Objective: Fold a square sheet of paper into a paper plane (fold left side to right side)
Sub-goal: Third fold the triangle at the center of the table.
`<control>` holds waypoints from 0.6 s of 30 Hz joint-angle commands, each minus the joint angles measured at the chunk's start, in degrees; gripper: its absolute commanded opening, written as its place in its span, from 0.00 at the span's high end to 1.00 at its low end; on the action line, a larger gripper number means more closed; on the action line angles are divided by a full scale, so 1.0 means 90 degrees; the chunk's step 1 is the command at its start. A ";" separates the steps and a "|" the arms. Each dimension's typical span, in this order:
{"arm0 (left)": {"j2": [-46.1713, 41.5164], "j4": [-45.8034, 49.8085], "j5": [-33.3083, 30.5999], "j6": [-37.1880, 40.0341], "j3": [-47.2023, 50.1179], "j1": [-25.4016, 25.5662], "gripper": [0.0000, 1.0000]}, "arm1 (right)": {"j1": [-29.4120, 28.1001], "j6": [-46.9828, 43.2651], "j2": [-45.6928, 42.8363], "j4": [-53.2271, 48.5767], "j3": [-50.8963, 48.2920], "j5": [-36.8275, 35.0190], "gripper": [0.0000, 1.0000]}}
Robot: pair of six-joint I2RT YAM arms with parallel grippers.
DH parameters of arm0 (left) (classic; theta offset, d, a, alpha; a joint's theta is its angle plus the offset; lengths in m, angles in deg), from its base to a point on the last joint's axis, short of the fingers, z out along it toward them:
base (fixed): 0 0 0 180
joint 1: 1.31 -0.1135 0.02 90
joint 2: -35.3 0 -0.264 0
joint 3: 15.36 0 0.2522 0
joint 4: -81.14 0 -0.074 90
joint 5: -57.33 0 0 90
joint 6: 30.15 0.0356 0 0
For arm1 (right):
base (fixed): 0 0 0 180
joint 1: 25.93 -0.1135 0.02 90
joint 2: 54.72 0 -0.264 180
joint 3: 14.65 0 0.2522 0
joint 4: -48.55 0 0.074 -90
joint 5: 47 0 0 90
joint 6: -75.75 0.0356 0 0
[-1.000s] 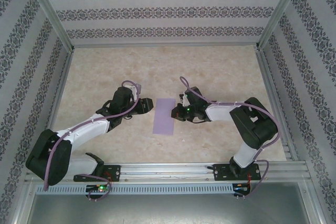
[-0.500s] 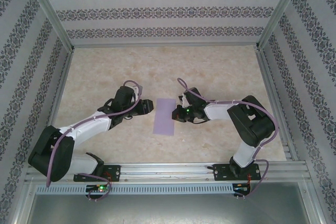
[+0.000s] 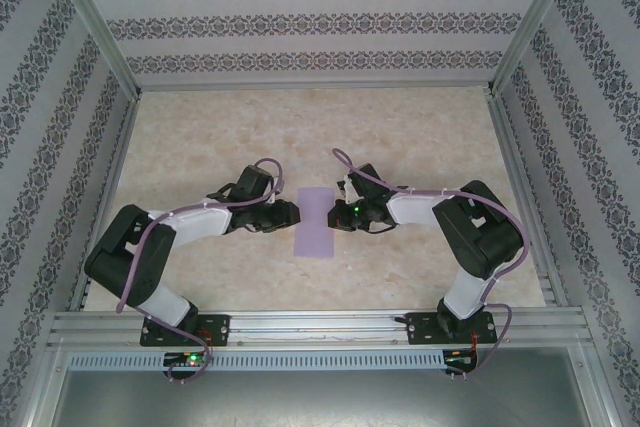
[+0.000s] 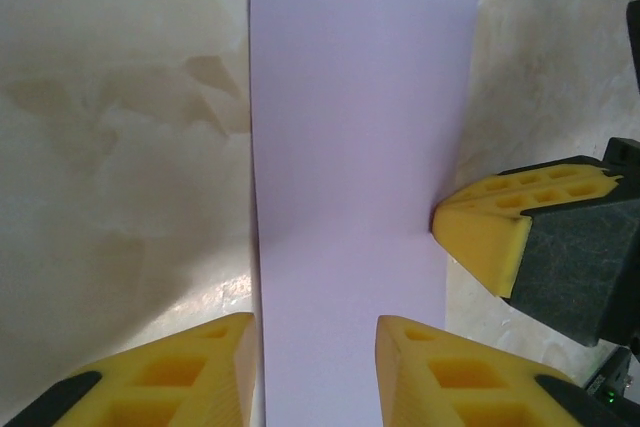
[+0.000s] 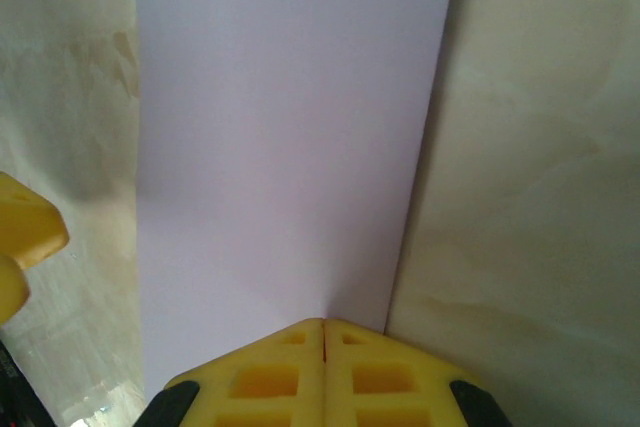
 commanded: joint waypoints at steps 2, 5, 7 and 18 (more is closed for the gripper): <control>0.0270 0.0332 0.0216 -0.0097 -0.0266 0.0135 0.68 | 0.0024 -0.0155 0.0190 -0.0293 0.0072 -0.0243 1.00; 0.0436 0.0385 0.0247 -0.0095 -0.0330 0.0162 0.68 | 0.0024 -0.0155 0.0192 -0.0300 0.0084 -0.0243 1.00; 0.0518 0.0447 0.0221 -0.0074 -0.0367 0.0171 0.68 | 0.0024 -0.0157 0.0192 -0.0297 0.0084 -0.0243 1.00; 0.0679 0.0190 0.0412 -0.0207 -0.0278 0.0204 0.72 | 0.0038 -0.0174 0.0212 -0.0297 0.0065 -0.0253 1.00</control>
